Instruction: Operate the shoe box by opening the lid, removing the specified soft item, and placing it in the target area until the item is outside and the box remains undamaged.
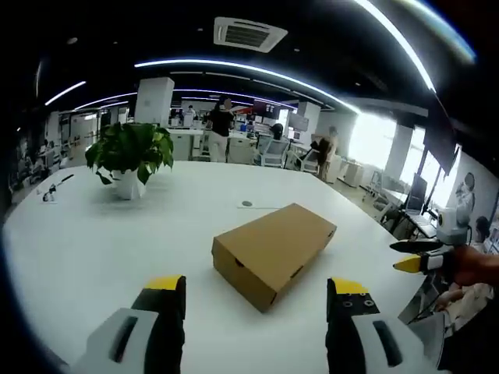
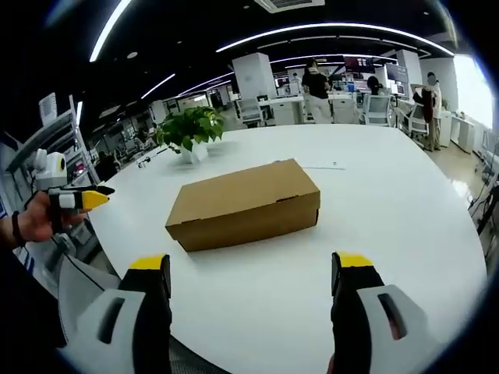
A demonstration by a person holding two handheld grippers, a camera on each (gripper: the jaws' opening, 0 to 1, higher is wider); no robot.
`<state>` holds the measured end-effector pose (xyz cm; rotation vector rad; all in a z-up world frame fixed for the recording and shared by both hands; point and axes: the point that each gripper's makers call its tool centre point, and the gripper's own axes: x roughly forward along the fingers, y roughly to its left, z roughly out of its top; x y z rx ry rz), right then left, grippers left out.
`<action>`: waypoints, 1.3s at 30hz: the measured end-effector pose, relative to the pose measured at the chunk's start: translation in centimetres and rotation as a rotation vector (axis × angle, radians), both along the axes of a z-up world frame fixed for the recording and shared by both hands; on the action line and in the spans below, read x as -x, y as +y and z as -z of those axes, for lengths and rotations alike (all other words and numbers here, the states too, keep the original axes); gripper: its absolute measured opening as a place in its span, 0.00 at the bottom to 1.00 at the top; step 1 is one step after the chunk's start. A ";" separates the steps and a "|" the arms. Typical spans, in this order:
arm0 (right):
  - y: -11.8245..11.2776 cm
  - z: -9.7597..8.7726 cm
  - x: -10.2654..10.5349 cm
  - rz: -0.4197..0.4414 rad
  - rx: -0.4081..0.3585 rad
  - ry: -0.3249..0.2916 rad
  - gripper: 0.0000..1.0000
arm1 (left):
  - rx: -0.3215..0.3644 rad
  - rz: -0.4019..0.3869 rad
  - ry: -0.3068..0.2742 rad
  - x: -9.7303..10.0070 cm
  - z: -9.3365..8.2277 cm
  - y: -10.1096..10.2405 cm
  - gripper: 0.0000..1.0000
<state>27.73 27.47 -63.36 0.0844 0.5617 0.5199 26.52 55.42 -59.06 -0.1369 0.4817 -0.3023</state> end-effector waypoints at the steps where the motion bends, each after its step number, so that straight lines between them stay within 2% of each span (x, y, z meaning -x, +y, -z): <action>1: 0.0 0.0 0.0 -0.001 0.002 0.001 0.80 | 0.000 0.000 0.000 0.0 0.0 0.0 0.75; 17: -0.5 0.0 0.0 0.008 0.017 0.000 0.80 | 0.007 0.006 -0.003 -0.1 0.0 0.3 0.75; 39: -1.1 0.0 -0.1 0.012 0.041 -0.002 0.79 | 0.009 0.038 0.023 0.1 0.7 0.0 0.75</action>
